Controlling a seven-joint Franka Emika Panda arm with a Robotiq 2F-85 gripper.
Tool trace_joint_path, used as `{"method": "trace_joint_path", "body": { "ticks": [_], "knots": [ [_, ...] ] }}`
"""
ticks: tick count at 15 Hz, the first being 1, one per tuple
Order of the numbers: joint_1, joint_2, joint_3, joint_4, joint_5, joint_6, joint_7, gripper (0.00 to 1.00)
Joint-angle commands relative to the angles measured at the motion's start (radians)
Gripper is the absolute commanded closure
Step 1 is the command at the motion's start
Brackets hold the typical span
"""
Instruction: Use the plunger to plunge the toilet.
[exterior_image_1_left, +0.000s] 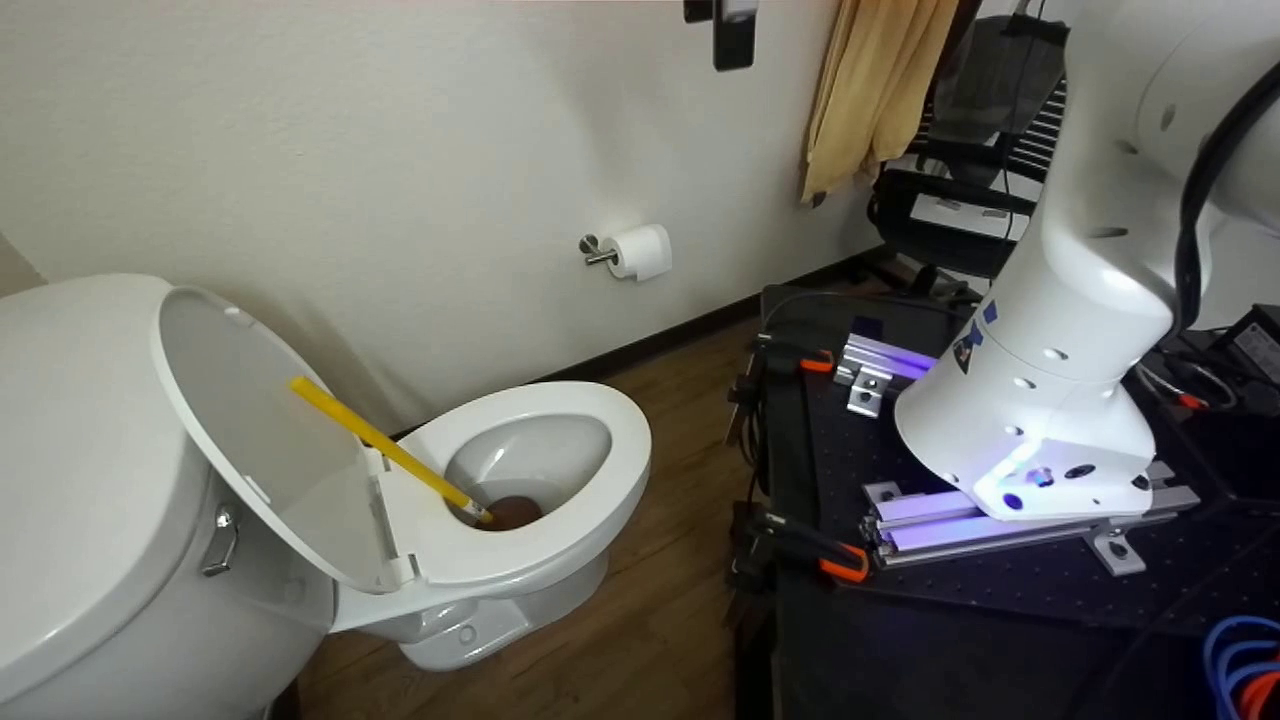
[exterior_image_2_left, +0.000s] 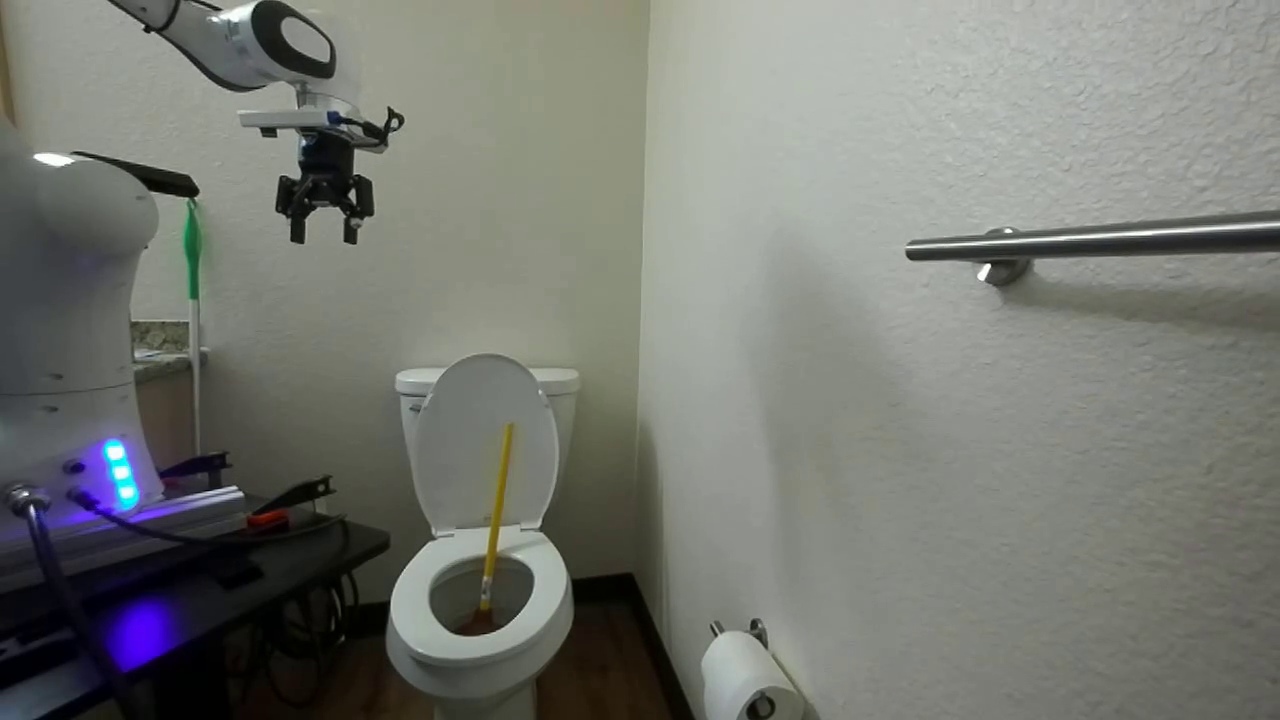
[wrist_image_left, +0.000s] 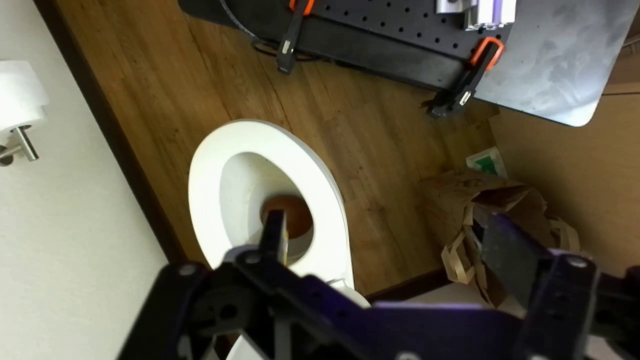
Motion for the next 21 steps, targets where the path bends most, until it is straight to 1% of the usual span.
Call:
{"method": "trace_joint_path", "body": {
  "ticks": [1,3,4,5,6,7,8,10,11,12,15,17,19,20,21],
  "knots": [
    [-0.003,0.013,0.003,0.005,0.002,-0.002,-0.001,0.00],
    [-0.002,-0.004,0.002,0.007,0.001,-0.007,-0.001,0.00],
    [-0.006,0.030,0.000,0.001,0.002,0.041,0.016,0.00],
    [0.003,0.083,-0.007,0.009,0.024,0.087,0.018,0.00],
    [-0.004,0.131,0.018,-0.002,0.020,0.170,0.073,0.00],
    [-0.003,0.181,0.024,-0.008,0.011,0.247,0.081,0.00],
    [0.002,0.234,0.034,-0.001,0.015,0.293,0.097,0.00],
    [-0.016,0.373,0.062,0.037,-0.018,0.405,0.150,0.00],
    [-0.022,0.437,0.072,0.059,-0.025,0.452,0.189,0.00],
    [-0.024,0.490,0.070,0.077,-0.021,0.486,0.201,0.00],
    [-0.042,0.619,0.069,0.124,-0.024,0.601,0.308,0.00],
    [-0.046,0.688,0.058,0.161,-0.003,0.645,0.334,0.00],
    [-0.042,0.732,0.059,0.194,0.026,0.646,0.326,0.00],
    [-0.039,0.730,0.059,0.200,0.065,0.620,0.272,0.00],
    [-0.039,0.704,0.061,0.166,0.021,0.638,0.317,0.00]
  ]
}}
